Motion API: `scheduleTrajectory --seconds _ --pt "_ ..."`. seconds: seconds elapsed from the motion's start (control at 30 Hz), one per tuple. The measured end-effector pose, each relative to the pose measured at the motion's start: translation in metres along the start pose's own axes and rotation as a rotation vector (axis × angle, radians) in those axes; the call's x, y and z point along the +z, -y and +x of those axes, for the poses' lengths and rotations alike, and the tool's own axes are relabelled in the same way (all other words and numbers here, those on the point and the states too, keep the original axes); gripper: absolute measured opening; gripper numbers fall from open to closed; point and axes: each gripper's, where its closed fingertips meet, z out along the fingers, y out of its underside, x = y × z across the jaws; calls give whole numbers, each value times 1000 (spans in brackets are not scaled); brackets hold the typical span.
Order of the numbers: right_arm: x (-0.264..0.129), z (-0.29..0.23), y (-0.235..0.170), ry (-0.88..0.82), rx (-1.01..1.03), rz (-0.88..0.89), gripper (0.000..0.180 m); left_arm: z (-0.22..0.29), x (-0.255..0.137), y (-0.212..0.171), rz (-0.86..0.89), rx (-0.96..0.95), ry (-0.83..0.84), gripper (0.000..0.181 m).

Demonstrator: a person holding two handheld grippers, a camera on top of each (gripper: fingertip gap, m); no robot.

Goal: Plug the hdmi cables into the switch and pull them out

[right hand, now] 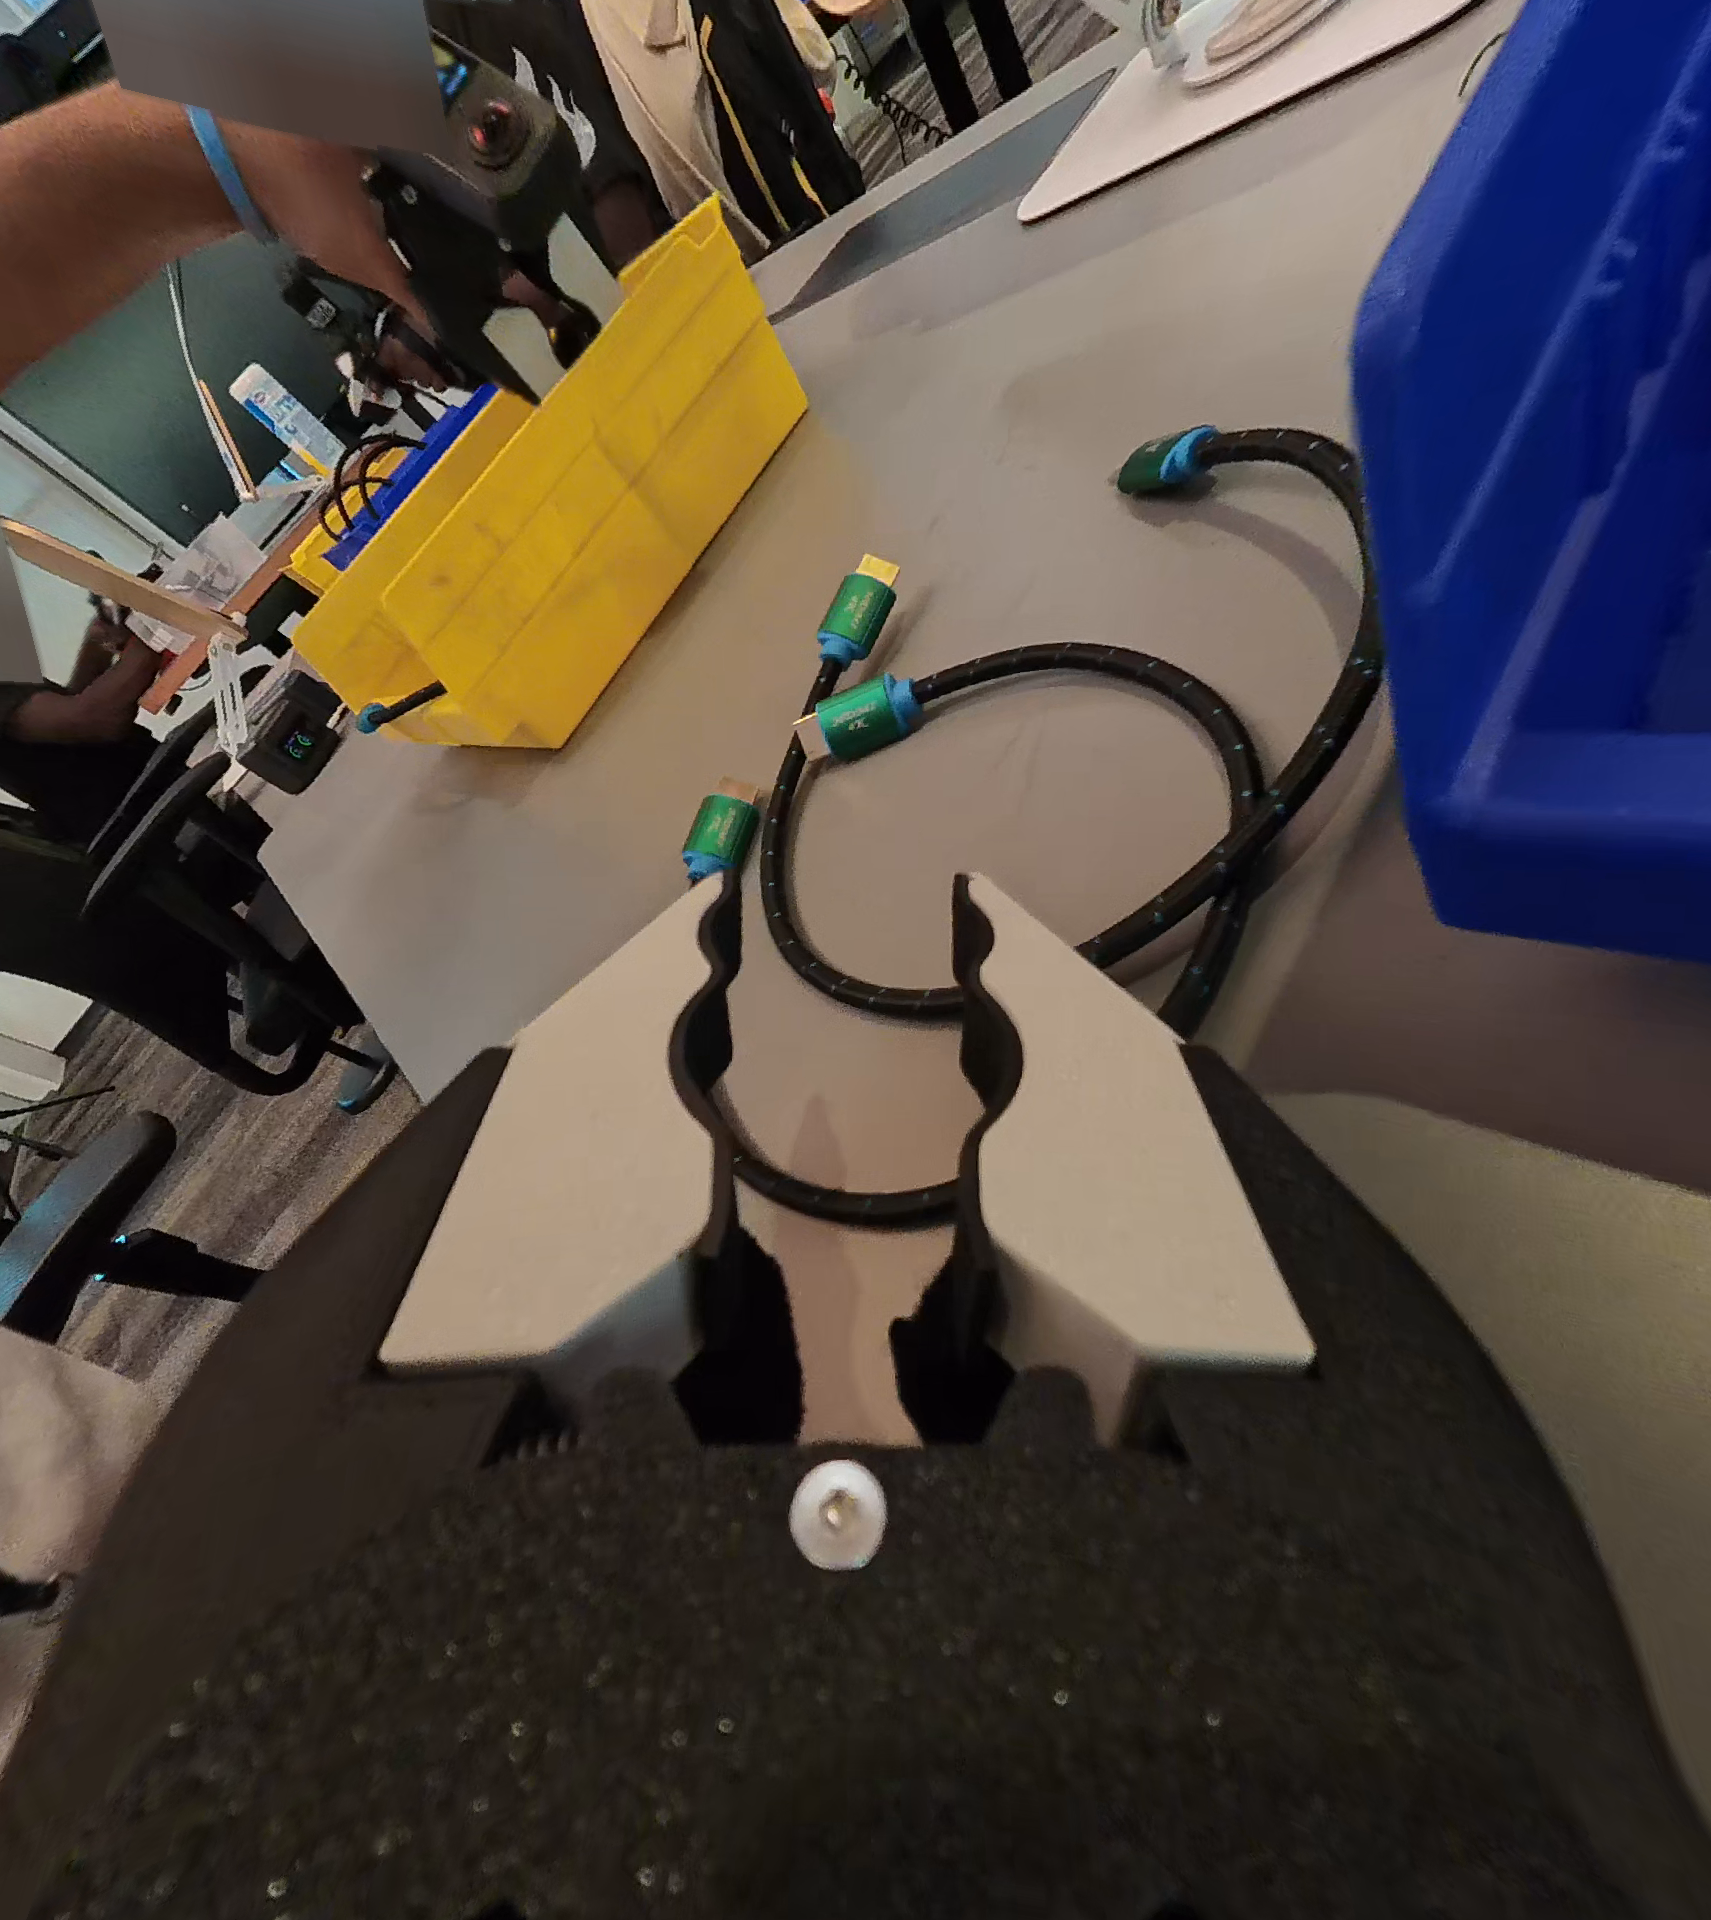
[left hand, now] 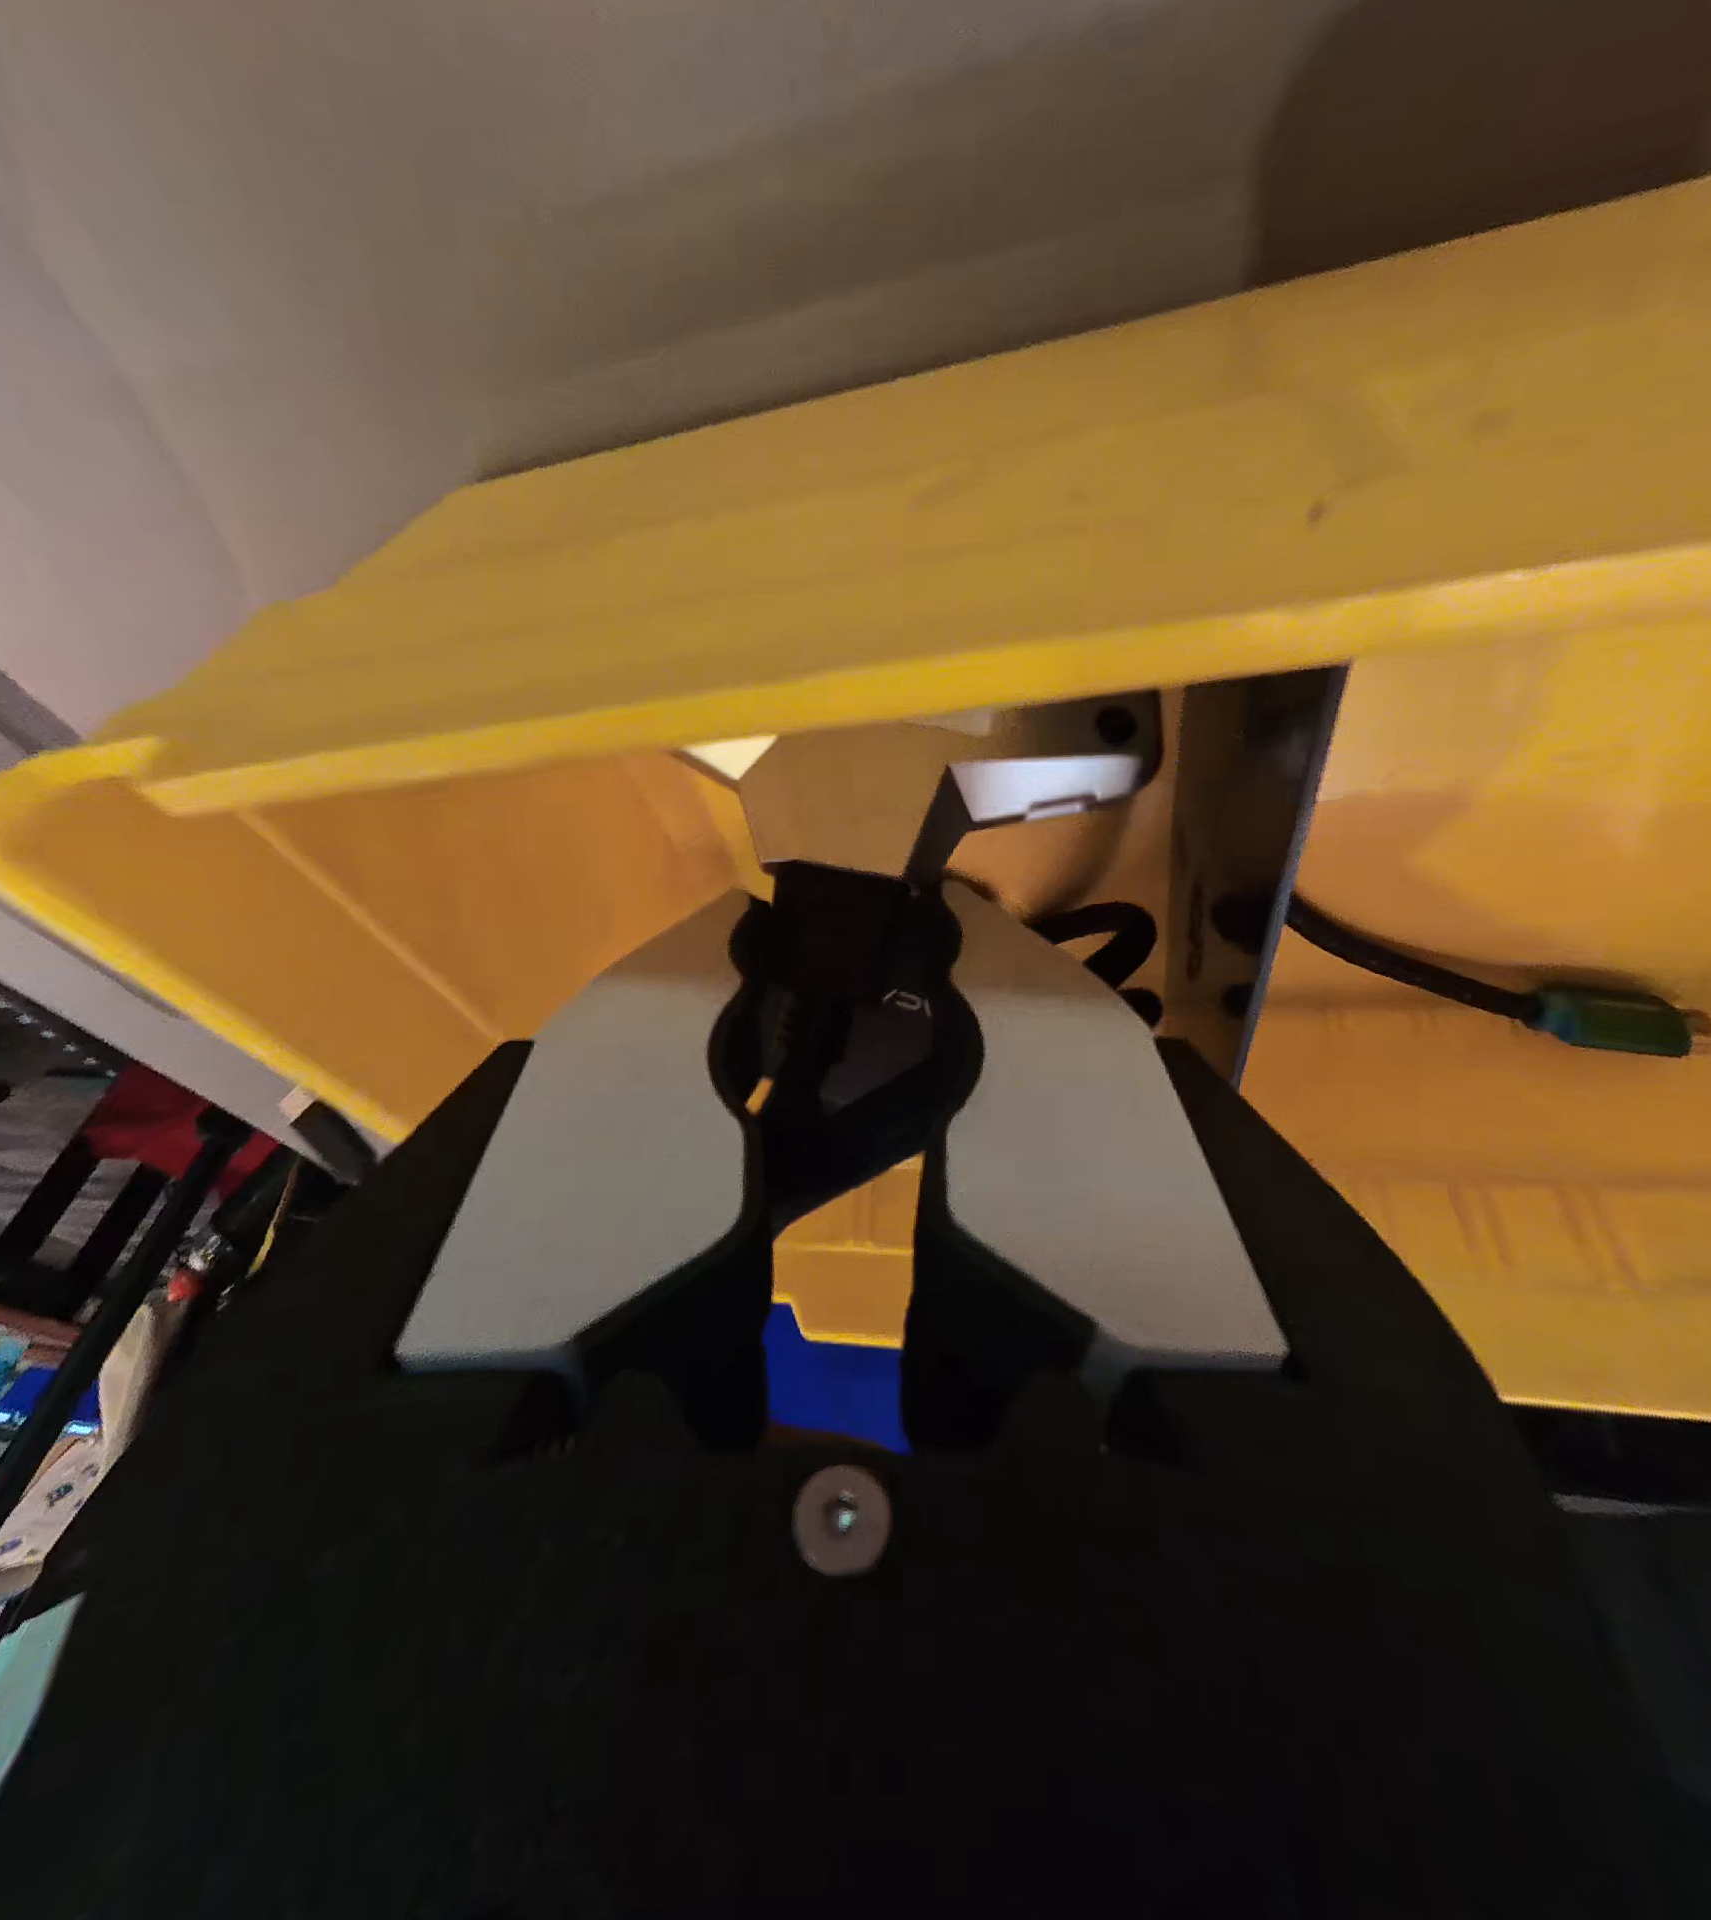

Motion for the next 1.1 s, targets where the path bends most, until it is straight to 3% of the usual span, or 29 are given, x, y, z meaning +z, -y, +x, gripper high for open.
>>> scheduleTrajectory --seconds 0.4,0.63,0.9,1.1 --pt "-9 -10 -1 24 15 18 39 -16 -126 -75 277 -310 336 22" --pt "-6 -18 -5 37 4 8 40 -16 -172 -125 445 -503 555 22" --pt "-1 -22 -9 41 -1 -12 40 -20 -228 -142 665 -652 779 22" --pt "-2 -20 -9 31 0 -12 39 -17 -256 -140 662 -628 859 22"
